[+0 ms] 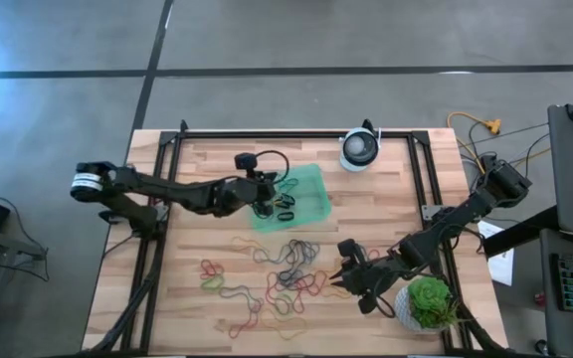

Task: Pick and place rubber bands into bin
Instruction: Put the blue rubber band into the green bin

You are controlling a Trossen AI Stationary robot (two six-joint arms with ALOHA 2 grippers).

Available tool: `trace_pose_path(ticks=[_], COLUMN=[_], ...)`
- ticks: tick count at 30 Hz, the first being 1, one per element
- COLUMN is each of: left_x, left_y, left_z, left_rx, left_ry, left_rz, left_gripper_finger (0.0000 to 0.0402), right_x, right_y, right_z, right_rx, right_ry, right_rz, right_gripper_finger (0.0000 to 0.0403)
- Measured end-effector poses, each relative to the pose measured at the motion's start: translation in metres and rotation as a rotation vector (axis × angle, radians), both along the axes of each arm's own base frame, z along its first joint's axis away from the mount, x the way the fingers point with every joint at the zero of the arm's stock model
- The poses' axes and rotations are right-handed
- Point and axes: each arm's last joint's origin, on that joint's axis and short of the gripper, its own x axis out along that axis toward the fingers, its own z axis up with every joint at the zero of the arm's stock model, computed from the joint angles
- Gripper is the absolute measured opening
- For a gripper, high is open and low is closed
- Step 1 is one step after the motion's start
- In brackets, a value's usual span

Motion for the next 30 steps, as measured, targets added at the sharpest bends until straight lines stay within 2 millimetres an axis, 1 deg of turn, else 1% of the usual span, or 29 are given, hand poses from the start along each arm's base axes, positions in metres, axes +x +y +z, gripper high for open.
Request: trace_pose_path(ticks=[7, 11, 17, 30], left_x=[0.012, 0.015, 0.015, 0.014], left_y=[0.007, 0.007, 0.011, 0.01], left_z=[-0.018, -0.023, -0.022, -0.024], left_rx=[-0.005, -0.009, -0.014, -0.028], left_ry=[0.063, 0.064, 0.056, 0.059], left_rz=[0.015, 0.007, 0.018, -0.005], left_gripper_finger=[0.0004, 0.0004, 0.0004, 0.0004], right_x=[0.0, 0.0, 0.0, 0.0], right_y=[0.0, 0.0, 0.0, 0.0], right_z=[0.0, 0.0, 0.0, 0.0], right_rx=[0.0, 0.0, 0.0, 0.0], right_ry=[0.0, -0.001, -0.001, -0.001], right_rz=[0.0, 0.0, 0.0, 0.0], right_gripper_finger=[0.0057, 0.0057, 0.0057, 0.0057])
